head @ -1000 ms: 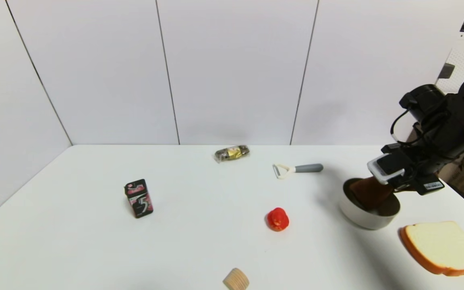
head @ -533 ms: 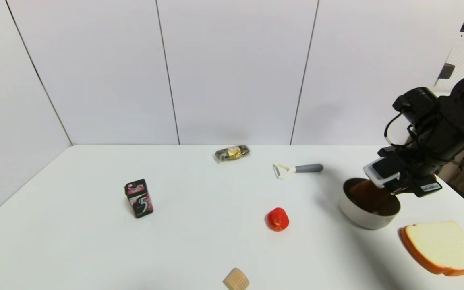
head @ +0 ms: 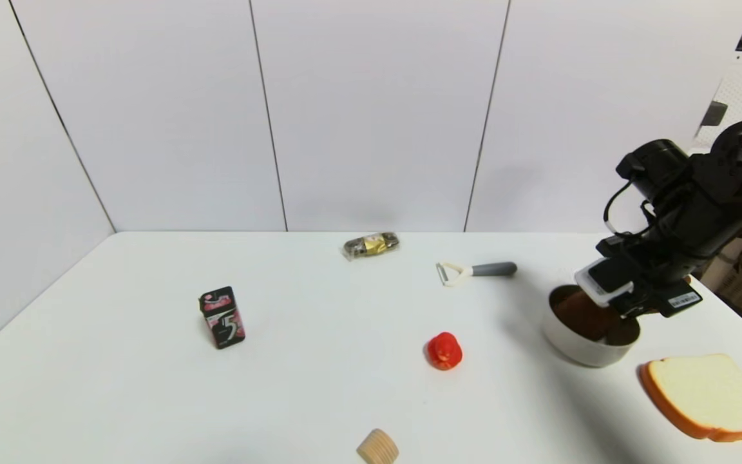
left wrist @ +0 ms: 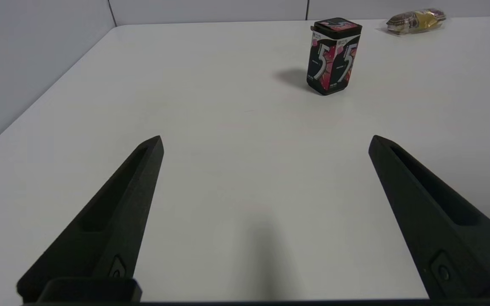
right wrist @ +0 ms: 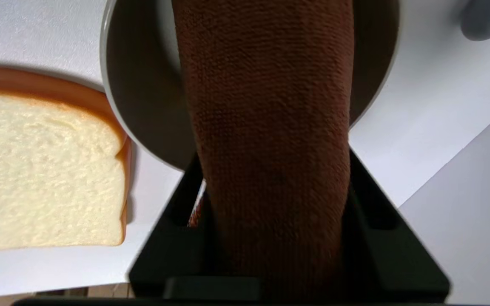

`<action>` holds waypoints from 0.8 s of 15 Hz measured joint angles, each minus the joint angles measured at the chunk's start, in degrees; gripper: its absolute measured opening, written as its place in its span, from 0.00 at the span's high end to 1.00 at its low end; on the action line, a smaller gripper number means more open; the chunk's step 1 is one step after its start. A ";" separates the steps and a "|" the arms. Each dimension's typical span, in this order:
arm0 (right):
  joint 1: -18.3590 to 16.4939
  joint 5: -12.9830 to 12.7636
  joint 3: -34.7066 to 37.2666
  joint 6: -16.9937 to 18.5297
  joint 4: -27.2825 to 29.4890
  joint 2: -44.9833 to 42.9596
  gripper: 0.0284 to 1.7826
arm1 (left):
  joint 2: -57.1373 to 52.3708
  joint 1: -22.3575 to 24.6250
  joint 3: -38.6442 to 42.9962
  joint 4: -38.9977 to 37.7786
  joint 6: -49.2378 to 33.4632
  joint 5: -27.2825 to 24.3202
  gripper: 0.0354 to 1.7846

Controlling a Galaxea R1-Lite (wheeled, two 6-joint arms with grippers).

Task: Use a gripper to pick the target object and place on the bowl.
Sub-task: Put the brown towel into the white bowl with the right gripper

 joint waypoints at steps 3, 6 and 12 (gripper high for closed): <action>0.09 -0.50 0.35 0.09 0.04 -0.41 0.37 | 0.00 0.00 0.00 0.00 0.00 -0.02 0.04; 0.20 -0.30 0.06 0.22 0.11 -1.35 0.27 | 0.00 0.00 0.00 0.02 0.00 -0.02 0.04; 1.63 0.00 -0.99 0.60 0.11 -5.32 0.15 | 0.00 0.00 0.00 0.00 0.02 -0.02 0.04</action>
